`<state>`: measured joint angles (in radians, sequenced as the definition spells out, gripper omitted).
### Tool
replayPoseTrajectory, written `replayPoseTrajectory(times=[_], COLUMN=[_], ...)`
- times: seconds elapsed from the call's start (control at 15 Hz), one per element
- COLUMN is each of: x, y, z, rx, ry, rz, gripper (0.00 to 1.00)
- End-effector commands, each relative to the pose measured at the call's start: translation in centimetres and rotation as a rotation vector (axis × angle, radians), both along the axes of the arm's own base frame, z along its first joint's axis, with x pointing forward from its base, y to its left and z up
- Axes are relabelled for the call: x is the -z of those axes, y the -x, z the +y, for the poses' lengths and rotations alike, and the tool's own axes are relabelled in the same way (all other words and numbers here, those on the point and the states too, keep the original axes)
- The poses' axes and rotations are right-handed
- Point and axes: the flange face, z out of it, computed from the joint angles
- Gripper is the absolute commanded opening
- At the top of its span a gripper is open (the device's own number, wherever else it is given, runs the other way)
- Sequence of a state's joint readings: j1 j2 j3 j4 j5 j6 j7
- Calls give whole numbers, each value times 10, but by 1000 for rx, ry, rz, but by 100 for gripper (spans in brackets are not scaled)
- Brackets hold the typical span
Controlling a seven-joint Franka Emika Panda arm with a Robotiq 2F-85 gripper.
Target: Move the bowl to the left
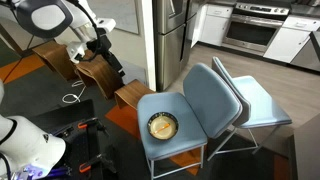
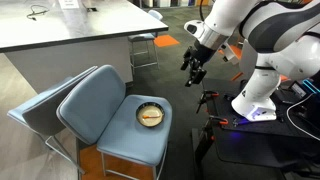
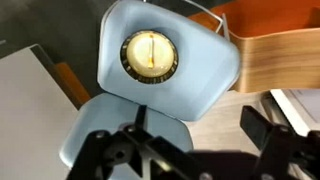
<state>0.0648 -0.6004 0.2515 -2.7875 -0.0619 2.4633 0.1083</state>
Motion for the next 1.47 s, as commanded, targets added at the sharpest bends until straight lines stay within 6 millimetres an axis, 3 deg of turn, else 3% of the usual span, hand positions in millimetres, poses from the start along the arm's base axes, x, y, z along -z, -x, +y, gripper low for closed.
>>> replayPoseTrajectory(times=[0.0,0.53,0.87,1.13,1.4], x=[-1,-1,19,59,129], y=[0,0,-51,-99,-126], z=[0,0,-37,-72,-104], rx=[0,0,79,157,230], ry=[0,0,-51,-114,-254], rz=[1,1,82,184,236], gripper=[100,100,100,100,100])
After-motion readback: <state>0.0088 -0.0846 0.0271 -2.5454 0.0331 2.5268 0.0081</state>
